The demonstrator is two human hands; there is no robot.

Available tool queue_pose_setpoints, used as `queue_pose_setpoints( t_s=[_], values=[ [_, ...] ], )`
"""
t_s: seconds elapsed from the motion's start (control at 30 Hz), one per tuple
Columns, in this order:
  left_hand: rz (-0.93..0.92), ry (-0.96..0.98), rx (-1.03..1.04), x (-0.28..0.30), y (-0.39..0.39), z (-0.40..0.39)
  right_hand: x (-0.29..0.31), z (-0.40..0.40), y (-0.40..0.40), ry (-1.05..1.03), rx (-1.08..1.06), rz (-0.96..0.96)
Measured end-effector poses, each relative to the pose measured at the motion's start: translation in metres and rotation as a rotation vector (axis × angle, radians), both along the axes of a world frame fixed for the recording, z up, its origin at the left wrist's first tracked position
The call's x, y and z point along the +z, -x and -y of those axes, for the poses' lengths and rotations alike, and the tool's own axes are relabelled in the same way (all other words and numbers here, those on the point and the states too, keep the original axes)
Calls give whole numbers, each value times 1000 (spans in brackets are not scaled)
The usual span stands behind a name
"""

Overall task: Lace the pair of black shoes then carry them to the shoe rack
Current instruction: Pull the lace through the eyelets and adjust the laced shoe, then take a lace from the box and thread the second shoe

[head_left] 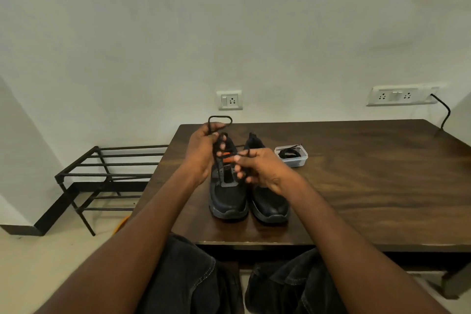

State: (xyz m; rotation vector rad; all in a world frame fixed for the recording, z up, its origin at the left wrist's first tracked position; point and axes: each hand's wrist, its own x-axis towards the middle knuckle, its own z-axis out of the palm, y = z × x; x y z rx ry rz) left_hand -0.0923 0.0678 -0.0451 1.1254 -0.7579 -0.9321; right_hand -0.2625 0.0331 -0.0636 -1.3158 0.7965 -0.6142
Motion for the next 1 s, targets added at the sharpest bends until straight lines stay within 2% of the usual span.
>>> queue_pose_setpoints(
  t_s=[0.07,0.1,0.27,0.37,0.47,0.53,0.63,0.73,0.87,1.0],
  values=[
    [384,-69,41,-10,3,1,2,5,-1,-50,-144,115],
    [496,-88,28,-15,6,2,1,7,-1,-51,-197,134],
    [801,-162,-79,-28,18,6,2,0,-4,82,-248,95],
    [875,-152,-130,-27,25,4,2,1,-6,257,-205,-4],
    [806,-156,-212,-29,23,-1,-3,5,-9,473,-223,-147],
    [791,-154,-223,-30,18,-5,-5,6,-10,544,-272,-191],
    [667,-143,-193,-26,11,-16,-2,4,-14,534,-331,-160],
    [450,-126,-161,-23,1,-26,1,2,-25,560,-367,-165],
    [193,-112,-107,-26,-26,-51,2,-13,-52,506,-292,-124],
    [176,-114,42,-27,-73,-78,-1,-32,-110,475,-178,-85]
  ],
)
